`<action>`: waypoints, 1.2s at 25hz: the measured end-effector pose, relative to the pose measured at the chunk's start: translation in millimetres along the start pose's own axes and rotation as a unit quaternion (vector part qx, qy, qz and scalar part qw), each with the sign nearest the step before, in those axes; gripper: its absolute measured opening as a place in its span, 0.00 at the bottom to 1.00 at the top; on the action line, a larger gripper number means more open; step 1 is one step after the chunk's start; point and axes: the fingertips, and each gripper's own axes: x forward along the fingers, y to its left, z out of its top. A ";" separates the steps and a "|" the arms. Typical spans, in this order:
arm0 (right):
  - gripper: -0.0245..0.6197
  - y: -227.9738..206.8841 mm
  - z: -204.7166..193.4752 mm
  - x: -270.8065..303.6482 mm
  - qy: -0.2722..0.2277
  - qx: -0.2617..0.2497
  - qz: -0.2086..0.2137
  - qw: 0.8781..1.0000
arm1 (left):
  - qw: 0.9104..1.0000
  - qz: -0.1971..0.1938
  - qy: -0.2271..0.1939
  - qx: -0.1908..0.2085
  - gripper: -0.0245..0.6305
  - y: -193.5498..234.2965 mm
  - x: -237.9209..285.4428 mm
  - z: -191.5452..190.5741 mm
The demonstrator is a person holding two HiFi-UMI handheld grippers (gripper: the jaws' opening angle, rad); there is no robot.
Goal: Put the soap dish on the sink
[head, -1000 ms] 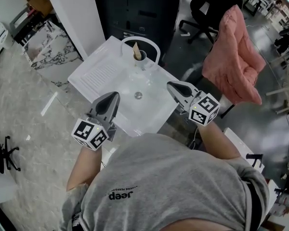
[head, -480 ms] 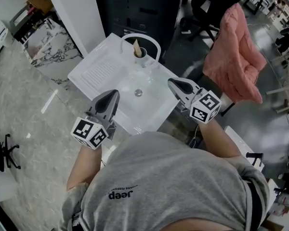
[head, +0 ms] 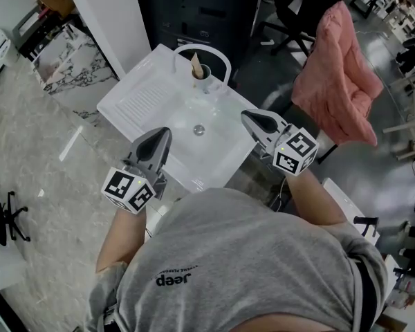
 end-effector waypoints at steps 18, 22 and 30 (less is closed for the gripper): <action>0.12 4.9 -10.0 2.7 0.017 -0.004 0.004 1.000 | 1.000 -0.003 0.006 -0.006 0.06 -1.8 -3.8 -7.2; 0.12 8.0 -9.5 3.2 0.019 -0.006 0.006 1.000 | 1.000 -0.005 0.007 -0.006 0.06 -3.5 -4.7 -7.0; 0.12 8.0 -6.9 0.2 0.017 -0.009 0.006 1.000 | 1.000 -0.003 0.004 -0.004 0.06 -6.6 -4.8 -3.3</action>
